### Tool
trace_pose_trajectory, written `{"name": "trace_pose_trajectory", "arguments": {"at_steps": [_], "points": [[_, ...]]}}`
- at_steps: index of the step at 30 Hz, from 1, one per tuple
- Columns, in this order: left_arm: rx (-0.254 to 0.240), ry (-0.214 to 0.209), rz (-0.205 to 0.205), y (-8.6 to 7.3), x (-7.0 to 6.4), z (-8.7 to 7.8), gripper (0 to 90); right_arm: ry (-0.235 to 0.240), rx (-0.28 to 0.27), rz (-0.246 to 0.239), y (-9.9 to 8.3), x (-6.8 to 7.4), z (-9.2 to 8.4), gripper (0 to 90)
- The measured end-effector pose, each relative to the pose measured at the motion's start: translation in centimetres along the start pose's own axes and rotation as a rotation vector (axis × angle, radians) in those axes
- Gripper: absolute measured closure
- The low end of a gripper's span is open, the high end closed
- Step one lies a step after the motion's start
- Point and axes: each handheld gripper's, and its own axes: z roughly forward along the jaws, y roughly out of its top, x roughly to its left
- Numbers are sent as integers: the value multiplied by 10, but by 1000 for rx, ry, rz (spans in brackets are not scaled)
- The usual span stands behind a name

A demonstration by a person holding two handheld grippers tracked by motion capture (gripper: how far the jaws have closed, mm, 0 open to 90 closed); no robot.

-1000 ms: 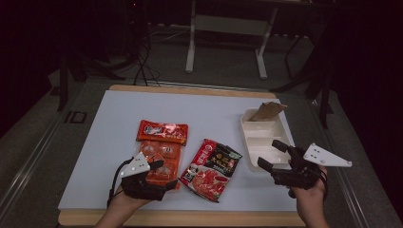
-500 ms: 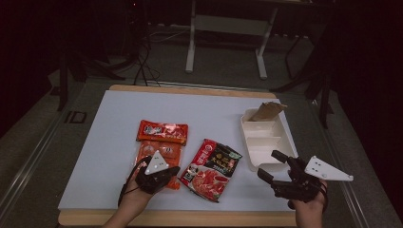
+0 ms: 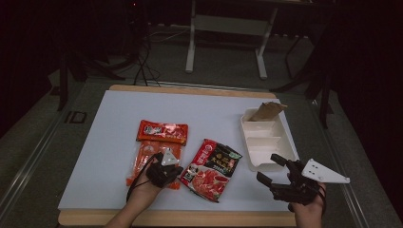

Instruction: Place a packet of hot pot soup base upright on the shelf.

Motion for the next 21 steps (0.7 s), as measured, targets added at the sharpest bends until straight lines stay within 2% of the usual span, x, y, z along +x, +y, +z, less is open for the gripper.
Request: {"name": "trace_pose_trajectory", "arguments": {"at_steps": [3, 5, 9, 12, 21], "points": [[25, 6, -1, 1, -4, 5, 900, -5, 11, -1, -2, -1, 1, 152], [28, -17, -16, 1, -4, 4, 900, -9, 14, -4, -2, -1, 1, 153], [34, -53, 11, 1, -15, 3, 900, -7, 15, -4, -2, 1, 0, 154], [30, -96, 0, 1, -22, 5, 900, 8, 15, 5, -2, 3, 0, 153], [22, -140, -7, 3, -32, 8, 900, -6, 29, -13, -7, 9, -8, 154]]}}
